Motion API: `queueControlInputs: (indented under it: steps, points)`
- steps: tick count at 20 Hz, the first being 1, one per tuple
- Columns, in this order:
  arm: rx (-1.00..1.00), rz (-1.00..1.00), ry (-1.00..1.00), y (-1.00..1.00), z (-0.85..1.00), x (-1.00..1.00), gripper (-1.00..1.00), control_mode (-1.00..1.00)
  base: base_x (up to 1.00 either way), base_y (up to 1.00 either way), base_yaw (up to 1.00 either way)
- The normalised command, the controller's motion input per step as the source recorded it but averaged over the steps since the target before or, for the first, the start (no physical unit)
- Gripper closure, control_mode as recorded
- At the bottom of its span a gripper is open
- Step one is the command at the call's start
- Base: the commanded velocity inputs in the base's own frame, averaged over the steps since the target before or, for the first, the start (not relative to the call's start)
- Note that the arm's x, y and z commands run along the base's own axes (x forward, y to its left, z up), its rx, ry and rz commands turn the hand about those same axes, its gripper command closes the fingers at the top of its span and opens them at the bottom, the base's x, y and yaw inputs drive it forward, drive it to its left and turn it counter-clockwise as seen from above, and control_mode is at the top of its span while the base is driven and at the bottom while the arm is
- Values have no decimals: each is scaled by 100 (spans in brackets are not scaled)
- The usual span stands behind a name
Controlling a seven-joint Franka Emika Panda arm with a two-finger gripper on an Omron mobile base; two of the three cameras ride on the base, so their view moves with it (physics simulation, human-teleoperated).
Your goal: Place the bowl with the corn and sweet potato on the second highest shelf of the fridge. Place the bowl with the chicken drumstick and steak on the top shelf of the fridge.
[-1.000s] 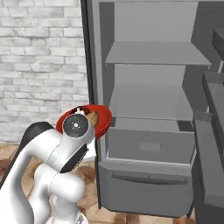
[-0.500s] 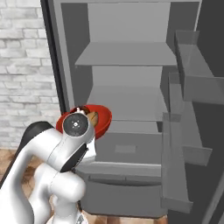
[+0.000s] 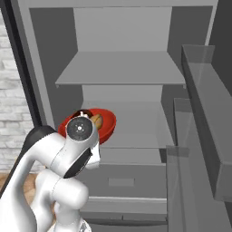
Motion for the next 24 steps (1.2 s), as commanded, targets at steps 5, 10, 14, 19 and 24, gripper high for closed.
queueControlInputs:
  steps: [5,10,14,19,24]
  points:
    - [0,-1,0,-9,0,13,100,-100,36,-1,-3]
    - [0,-1,0,-37,0,17,100,-100,0,0,0]
    - [0,0,6,-20,0,72,100,-100,0,0,0]
    - [0,0,5,-14,0,47,100,-100,0,0,0]
    - [0,0,2,-8,0,30,100,-100,0,0,0]
